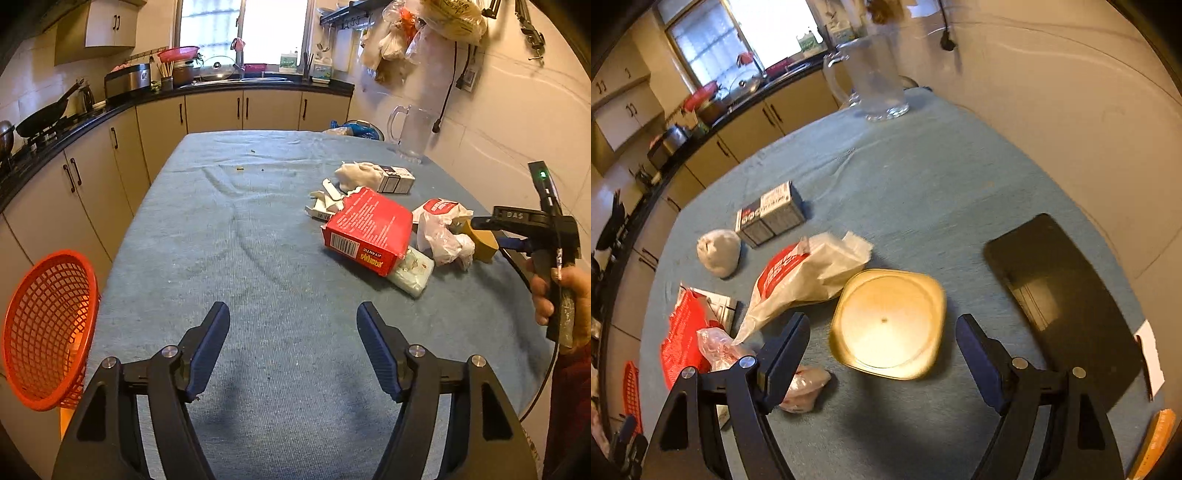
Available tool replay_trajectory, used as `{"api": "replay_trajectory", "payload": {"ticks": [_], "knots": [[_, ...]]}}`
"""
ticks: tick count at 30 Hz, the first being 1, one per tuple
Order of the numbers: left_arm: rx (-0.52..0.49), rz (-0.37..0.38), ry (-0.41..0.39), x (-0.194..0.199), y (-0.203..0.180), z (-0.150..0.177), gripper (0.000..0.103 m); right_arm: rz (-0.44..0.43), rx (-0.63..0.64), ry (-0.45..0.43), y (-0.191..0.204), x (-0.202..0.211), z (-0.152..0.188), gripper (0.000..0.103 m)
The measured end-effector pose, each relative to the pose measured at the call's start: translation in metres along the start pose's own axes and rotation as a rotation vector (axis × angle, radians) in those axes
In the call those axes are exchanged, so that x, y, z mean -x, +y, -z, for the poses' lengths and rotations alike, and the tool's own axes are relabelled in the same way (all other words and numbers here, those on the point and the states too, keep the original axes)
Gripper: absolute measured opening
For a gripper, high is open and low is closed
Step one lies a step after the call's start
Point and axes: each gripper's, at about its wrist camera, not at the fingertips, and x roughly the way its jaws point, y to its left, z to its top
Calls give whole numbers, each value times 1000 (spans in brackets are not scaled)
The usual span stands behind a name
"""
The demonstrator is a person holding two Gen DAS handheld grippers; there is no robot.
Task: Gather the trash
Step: 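Grasp the yellow round container with the right tool while the left tool grasps the red box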
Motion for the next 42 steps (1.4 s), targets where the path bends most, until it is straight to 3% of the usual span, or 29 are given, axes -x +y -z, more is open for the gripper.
{"api": "replay_trajectory", "payload": {"ticks": [7,10,15,24,27,30,32,33,34,42], "knots": [[15,16,23,-7,0,-4,71,101,62,27,12,-17,9,85],[27,40,38,-13,-4,-10,73,87,47,32,4,-17,16,73],[63,111,93,-33,-15,-24,80,28,37,3,-7,-6,21,72],[363,350,223,-89,-2,-48,79,-80,31,-63,-15,27,34,73],[431,388,244,-104,-1,-49,78,-114,27,-63,-16,28,37,73],[498,455,262,-118,-3,-48,70,-131,18,-63,-17,24,35,73],[516,479,264,-126,-7,-49,52,-148,12,-62,-19,23,35,73],[519,487,277,-131,-10,-49,36,-151,14,-60,-19,23,35,73],[525,494,288,-135,-13,-48,30,-159,16,-58,-18,22,35,73],[454,471,210,-120,-21,-53,23,-188,14,-64,-16,26,39,73]]}}
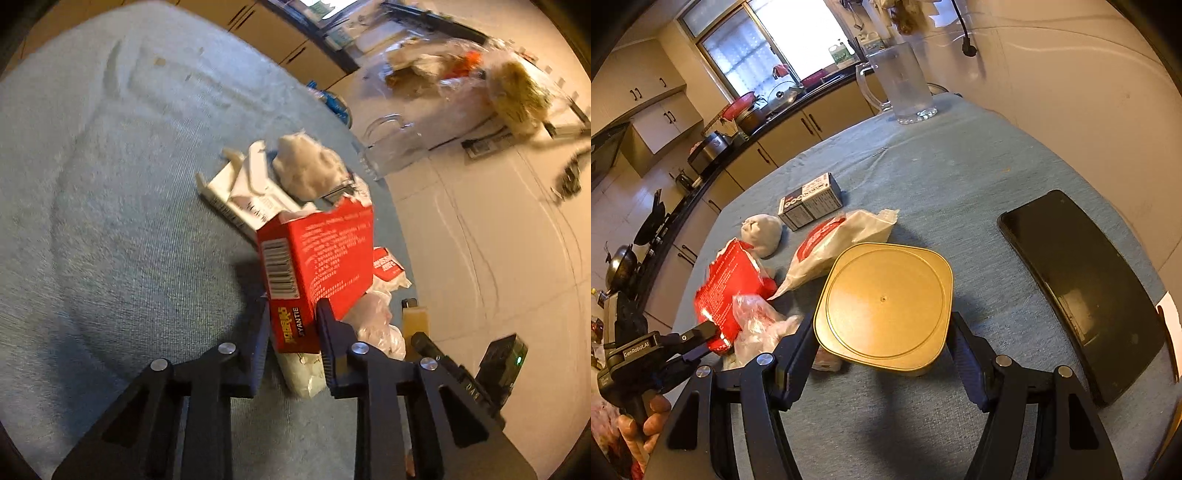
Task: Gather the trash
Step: 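Grasp the yellow round container with the right tool while the left tool grasps the red box, then carry container and red box to the red basket while opening both tools to drop them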
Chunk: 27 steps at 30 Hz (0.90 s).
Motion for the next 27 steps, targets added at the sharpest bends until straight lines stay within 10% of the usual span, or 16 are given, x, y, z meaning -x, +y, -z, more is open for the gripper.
{"api": "replay_trajectory", "payload": {"ticks": [14,27], "knots": [[-291,-162,-206,66,-25,30,22,-66,83,-44,40,18,11,73],[-330,-230,-319,130,-10,52,22,-156,185,-14,95,17,26,73]]}}
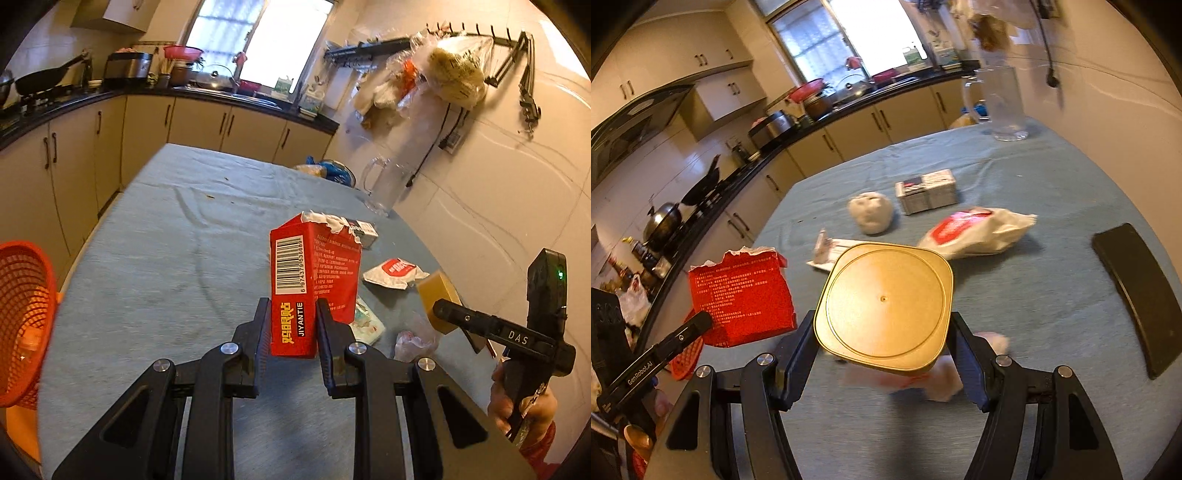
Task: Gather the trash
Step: 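Carry container and red box to the red basket while opening both tools to drop them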
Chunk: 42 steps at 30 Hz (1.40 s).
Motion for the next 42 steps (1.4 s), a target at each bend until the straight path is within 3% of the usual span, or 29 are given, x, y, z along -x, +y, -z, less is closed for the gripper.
{"api": "replay_trajectory", "payload": {"ticks": [14,29,42], "knots": [[80,-86,-89,63,54,4,22,-101,102,64,74,-30,3,73],[222,-273,-203,163,154,21,22,-281,276,184,212,-86,15,73],[319,-397,-196,183,220,46,22,-393,371,315,315,-141,38,73]]}}
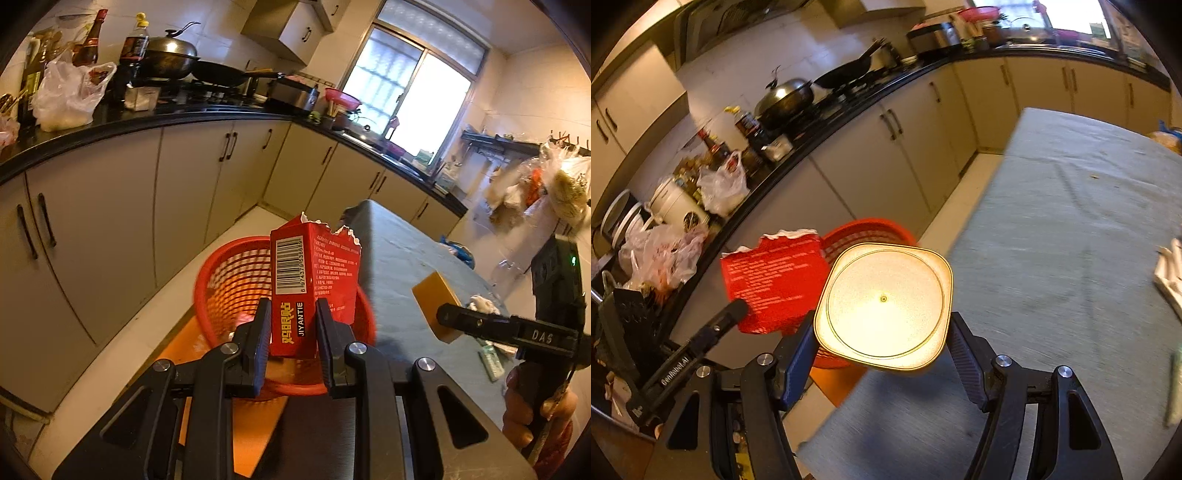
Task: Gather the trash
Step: 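Carry container and red box to the red basket while opening both tools to drop them, then withdraw both open tools from the basket back over the table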
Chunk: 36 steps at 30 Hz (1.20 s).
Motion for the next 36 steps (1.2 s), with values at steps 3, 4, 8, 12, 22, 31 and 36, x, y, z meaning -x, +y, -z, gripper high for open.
{"api": "replay_trajectory", "payload": {"ticks": [3,4,8,12,22,31,36], "knots": [[-8,-30,8,-5,3,3,22,-15,12,17,11,-17,-5,73],[-10,-37,9,-6,2,3,22,-18,16,23,14,-23,-7,73],[-24,-64,15,-13,6,6,22,-17,15,37,19,-41,-14,73],[-20,-80,27,-21,12,7,22,-14,8,46,20,-54,-20,73],[-21,-95,48,-40,12,3,22,-19,-16,81,18,-84,-28,73],[-27,-99,53,-44,12,3,27,-8,-20,88,14,-91,-31,74],[-34,-99,45,-41,8,2,37,-11,-16,76,16,-83,-31,74]]}}
